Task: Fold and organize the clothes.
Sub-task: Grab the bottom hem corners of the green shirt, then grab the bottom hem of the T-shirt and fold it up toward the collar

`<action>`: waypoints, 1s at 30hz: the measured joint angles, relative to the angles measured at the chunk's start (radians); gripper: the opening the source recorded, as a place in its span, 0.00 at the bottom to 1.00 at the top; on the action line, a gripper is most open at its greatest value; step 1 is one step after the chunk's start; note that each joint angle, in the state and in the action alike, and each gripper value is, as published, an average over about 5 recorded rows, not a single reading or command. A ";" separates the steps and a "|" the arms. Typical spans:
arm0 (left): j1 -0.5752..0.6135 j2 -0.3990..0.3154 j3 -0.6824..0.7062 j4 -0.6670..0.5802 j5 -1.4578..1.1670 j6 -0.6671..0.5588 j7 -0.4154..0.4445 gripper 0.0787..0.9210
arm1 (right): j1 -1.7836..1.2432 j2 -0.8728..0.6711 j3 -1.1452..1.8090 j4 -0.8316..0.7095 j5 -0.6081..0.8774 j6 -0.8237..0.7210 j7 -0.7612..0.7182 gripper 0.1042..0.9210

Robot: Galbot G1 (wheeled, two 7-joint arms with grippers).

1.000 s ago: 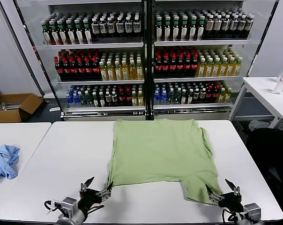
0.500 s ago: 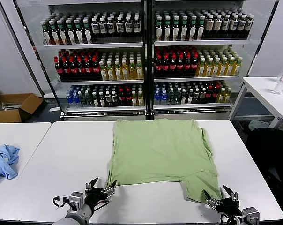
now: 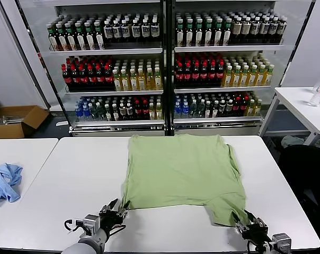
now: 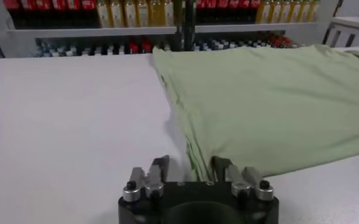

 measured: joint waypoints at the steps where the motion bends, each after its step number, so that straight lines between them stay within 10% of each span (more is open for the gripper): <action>1: -0.001 -0.001 0.002 0.002 0.004 0.000 0.004 0.39 | 0.001 0.000 -0.001 -0.001 0.001 0.001 -0.001 0.28; 13: -0.015 -0.007 -0.001 0.038 0.063 -0.031 0.086 0.02 | -0.002 -0.016 0.000 0.029 0.029 0.017 0.009 0.00; 30: 0.245 0.134 -0.216 -0.221 0.037 0.008 0.146 0.00 | -0.257 -0.017 0.072 0.279 -0.003 0.025 0.025 0.00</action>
